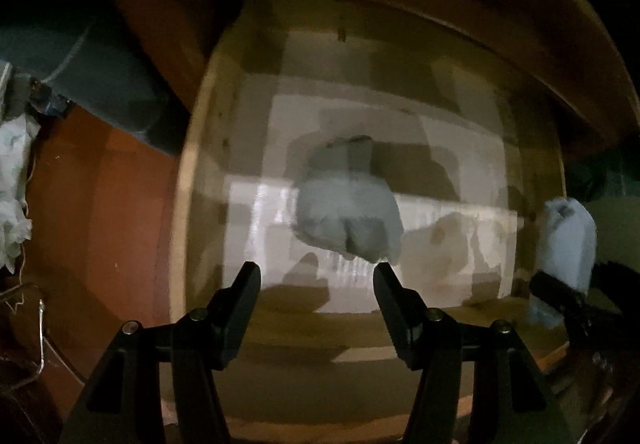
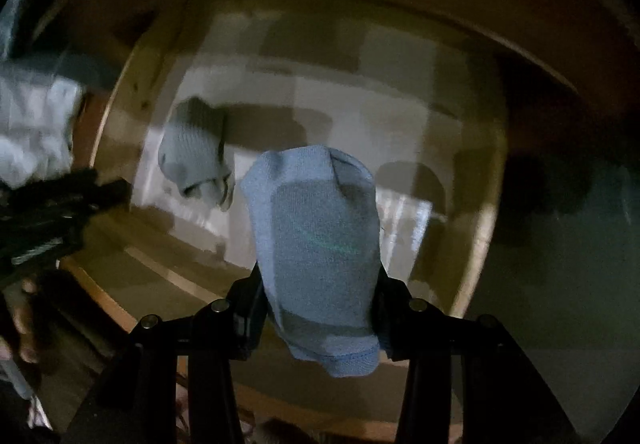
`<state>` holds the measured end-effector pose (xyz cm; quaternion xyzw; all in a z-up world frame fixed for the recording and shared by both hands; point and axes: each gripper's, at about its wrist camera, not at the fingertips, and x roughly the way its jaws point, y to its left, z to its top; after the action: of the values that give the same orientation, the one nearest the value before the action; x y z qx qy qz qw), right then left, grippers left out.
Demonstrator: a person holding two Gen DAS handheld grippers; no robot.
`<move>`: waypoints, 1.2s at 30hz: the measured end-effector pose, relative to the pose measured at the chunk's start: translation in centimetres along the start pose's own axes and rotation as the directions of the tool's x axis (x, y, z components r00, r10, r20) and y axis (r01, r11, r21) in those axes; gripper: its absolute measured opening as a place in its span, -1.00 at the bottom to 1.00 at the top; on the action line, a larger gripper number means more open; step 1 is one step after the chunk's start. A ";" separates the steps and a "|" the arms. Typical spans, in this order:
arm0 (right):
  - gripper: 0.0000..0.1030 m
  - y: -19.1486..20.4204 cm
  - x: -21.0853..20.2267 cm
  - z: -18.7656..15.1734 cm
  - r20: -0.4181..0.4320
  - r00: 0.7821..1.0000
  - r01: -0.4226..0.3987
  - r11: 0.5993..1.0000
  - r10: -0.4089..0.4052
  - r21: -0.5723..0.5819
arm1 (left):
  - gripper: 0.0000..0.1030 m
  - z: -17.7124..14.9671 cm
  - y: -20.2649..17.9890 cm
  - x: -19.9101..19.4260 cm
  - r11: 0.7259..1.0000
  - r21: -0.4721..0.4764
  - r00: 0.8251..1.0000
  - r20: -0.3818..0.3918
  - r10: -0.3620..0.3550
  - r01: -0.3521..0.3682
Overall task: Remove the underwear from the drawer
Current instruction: 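Grasp the light blue sock with the right gripper while the left gripper reaches into the drawer, then close the left gripper on the grey ribbed sock while the right gripper holds the blue sock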
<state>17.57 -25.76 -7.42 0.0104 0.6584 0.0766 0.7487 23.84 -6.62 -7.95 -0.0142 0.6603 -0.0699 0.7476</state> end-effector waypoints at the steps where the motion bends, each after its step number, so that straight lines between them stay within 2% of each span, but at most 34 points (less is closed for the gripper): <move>1: -0.19 0.1 -0.2 -0.1 0.011 1.000 -0.003 1.000 0.003 0.014 | 0.17 0.2 -0.2 0.3 1.000 -0.002 1.000 -0.004 0.003 -0.003; 6: -0.19 -0.2 -0.2 -0.1 0.087 0.996 -0.028 0.998 0.023 0.063 | 0.17 1.3 -0.7 1.4 1.000 -0.021 1.000 -0.012 0.002 -0.003; 11: -0.19 -1.7 -0.8 -0.5 0.085 0.994 -0.072 0.992 0.063 0.103 | 0.17 2.5 -1.4 3.0 0.999 -0.050 1.000 -0.030 -0.007 0.005; 21: -0.19 -1.4 -1.3 -0.7 0.083 0.993 -0.087 0.991 0.078 0.102 | 0.17 3.6 -1.2 5.3 0.992 -0.126 0.993 -0.116 -0.026 0.011; 23: -0.19 -1.3 -1.4 -0.7 0.079 0.993 -0.093 0.991 0.085 0.099 | 0.18 4.0 -1.3 5.6 0.991 -0.135 0.991 -0.132 -0.012 -0.006; 36: -0.19 -1.4 -1.5 -0.6 0.067 0.993 -0.102 0.990 0.095 0.102 | 0.26 5.5 -1.2 8.3 0.984 -0.174 0.967 -0.253 -0.006 -0.039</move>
<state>16.91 -27.40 -6.14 0.0849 0.6366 0.0783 0.7625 30.13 -9.19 -15.27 -0.0665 0.7538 -0.0057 0.6537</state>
